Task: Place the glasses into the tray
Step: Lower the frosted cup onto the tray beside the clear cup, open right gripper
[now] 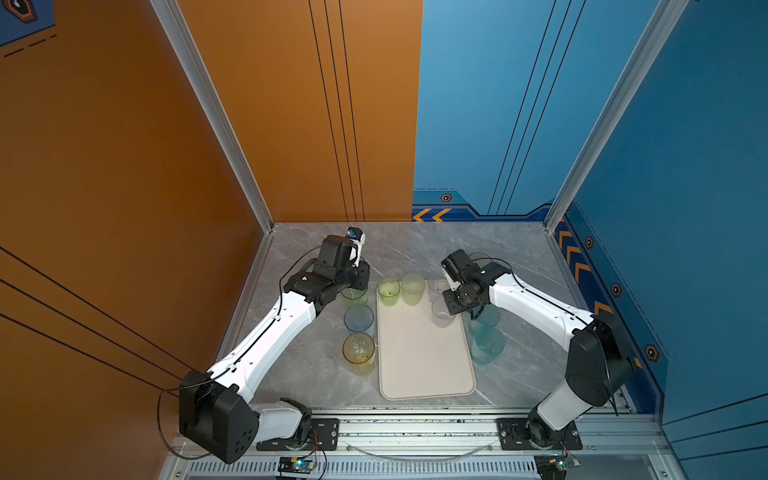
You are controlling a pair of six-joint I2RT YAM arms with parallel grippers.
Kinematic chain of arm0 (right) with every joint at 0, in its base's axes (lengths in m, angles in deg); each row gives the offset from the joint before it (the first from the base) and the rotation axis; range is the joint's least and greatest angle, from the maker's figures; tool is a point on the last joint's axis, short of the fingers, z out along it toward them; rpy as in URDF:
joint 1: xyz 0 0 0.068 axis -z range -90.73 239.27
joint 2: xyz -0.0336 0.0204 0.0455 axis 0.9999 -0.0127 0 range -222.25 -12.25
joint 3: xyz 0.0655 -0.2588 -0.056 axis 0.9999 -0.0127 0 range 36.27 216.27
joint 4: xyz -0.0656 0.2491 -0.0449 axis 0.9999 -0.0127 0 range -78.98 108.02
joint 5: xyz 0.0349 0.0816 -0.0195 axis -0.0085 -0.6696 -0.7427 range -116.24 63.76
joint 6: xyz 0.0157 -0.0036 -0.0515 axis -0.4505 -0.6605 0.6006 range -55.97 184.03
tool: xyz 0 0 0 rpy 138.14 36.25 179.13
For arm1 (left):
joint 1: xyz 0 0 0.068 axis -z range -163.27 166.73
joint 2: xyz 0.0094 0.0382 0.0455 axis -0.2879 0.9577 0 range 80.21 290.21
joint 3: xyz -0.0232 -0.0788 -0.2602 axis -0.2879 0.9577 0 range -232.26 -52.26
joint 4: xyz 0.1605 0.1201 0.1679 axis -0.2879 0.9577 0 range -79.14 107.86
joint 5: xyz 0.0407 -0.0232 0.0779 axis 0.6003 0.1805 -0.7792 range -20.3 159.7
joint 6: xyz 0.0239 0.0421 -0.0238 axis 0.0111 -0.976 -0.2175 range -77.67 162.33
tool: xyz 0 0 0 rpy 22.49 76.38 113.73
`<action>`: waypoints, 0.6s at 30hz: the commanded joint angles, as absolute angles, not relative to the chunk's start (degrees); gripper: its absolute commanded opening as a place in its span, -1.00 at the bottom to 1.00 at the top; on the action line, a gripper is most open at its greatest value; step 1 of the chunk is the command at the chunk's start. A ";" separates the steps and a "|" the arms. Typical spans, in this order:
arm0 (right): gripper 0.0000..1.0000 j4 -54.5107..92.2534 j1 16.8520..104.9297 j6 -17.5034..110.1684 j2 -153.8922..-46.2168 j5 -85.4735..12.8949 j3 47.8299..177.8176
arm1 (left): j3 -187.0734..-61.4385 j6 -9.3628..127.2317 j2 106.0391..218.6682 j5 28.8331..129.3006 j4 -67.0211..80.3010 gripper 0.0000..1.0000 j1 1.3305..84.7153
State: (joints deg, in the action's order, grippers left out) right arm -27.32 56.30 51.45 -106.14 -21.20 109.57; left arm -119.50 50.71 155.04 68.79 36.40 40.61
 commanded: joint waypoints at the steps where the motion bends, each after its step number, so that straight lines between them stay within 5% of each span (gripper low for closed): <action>1: -0.93 -26.70 56.92 50.30 -106.58 -22.13 108.84 | -121.46 49.82 155.71 68.03 37.75 -0.39 41.30; 18: -0.80 -26.70 58.08 50.19 -107.61 -24.17 107.73 | -122.19 49.65 156.33 67.83 38.55 -0.38 41.96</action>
State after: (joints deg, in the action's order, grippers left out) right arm -27.30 57.59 51.04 -106.82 -23.25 108.52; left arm -120.46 50.71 155.89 68.79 37.19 41.25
